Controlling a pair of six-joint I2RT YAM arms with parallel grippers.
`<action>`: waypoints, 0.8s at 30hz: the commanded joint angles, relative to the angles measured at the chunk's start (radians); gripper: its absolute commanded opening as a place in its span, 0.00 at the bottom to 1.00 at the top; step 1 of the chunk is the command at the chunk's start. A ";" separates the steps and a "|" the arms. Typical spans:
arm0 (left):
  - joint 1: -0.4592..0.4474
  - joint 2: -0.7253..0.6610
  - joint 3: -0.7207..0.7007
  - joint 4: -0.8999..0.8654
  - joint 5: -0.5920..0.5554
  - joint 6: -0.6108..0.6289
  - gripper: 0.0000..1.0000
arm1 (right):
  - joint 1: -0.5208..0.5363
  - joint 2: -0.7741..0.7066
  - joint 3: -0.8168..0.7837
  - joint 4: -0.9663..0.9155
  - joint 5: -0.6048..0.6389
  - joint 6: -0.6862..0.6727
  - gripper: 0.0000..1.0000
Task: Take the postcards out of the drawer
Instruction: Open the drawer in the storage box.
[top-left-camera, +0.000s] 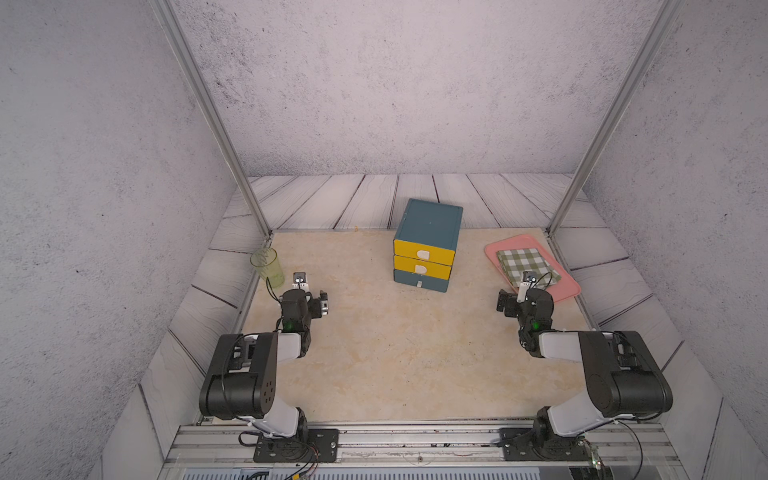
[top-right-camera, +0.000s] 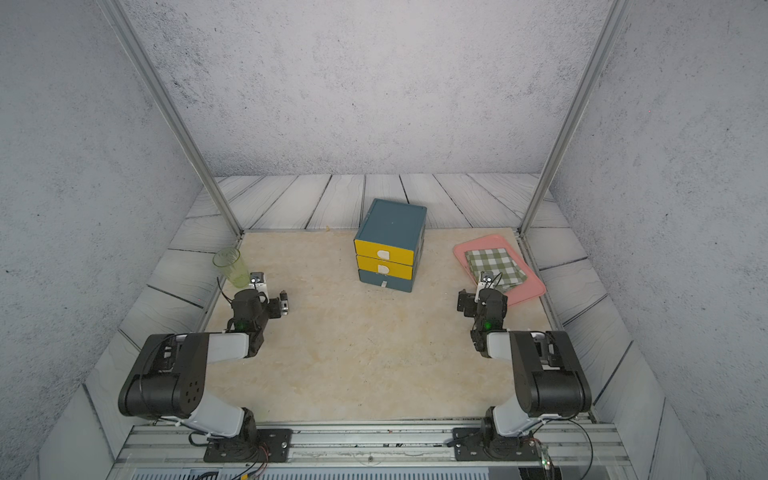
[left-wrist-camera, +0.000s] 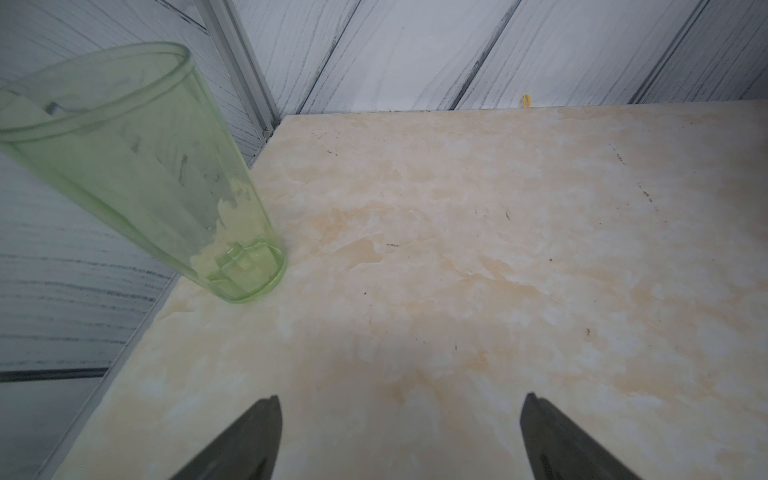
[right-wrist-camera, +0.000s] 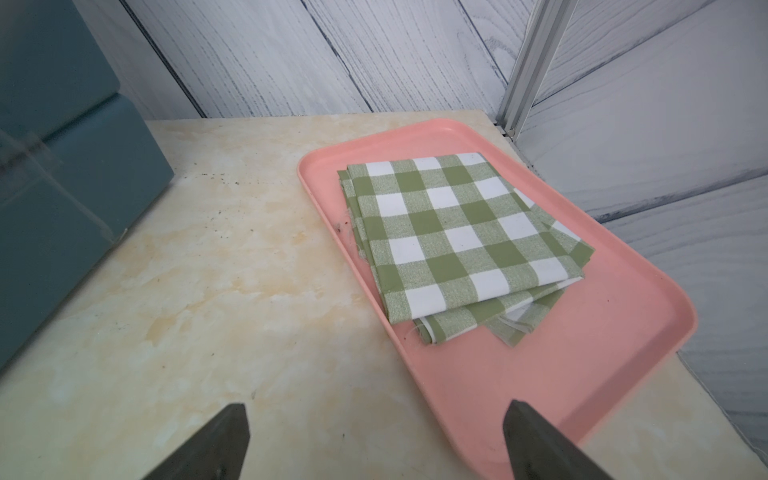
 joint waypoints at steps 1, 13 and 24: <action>0.003 -0.020 0.016 0.000 0.005 -0.002 0.96 | -0.001 -0.003 0.008 -0.001 -0.018 -0.014 0.99; -0.109 -0.358 0.206 -0.508 -0.016 0.028 0.96 | 0.001 -0.264 0.199 -0.562 -0.180 0.044 0.99; -0.350 -0.515 0.208 -0.613 0.088 0.007 0.96 | 0.005 -0.195 0.641 -1.004 -0.406 0.089 0.99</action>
